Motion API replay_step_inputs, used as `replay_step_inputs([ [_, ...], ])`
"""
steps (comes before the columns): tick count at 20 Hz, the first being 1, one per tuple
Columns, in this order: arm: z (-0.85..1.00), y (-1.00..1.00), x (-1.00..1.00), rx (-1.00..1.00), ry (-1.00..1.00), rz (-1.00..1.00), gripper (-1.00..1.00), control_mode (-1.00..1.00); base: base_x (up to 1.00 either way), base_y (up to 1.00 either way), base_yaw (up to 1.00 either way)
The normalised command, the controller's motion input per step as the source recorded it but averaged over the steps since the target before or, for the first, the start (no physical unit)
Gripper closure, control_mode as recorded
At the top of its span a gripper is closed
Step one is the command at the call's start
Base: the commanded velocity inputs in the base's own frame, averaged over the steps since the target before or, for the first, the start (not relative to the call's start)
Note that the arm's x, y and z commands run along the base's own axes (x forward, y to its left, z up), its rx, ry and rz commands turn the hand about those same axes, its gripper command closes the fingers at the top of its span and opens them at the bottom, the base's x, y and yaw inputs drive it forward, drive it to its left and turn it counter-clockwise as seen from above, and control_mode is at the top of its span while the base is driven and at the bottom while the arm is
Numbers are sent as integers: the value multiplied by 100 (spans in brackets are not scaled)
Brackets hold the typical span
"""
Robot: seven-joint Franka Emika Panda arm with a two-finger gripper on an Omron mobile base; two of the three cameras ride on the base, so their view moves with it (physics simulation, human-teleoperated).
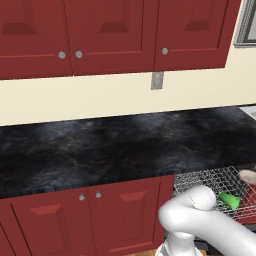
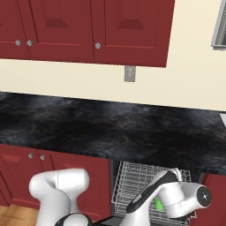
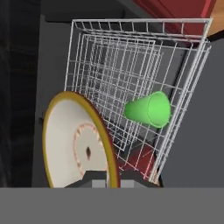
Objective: Pick up the cup and bowl from the counter, place them in the dishwasher, and close the dishwasher door.
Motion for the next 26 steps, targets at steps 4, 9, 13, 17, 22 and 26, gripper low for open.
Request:
replay_step_inputs([
  [4,-71,0,-5,-7,0,3,100,-100,0,0,0],
  [9,-49,-3,0,-9,0,1,100,-100,0,0,0],
  [13,-36,-19,3,-3,0,1,100,-100,0,0,0],
  [17,-35,-33,16,0,0,1,100,-100,0,0,0],
  [22,-30,-39,38,0,0,1,100,-100,0,0,0],
  [26,-27,-35,33,0,0,0,100,-100,0,0,0],
])
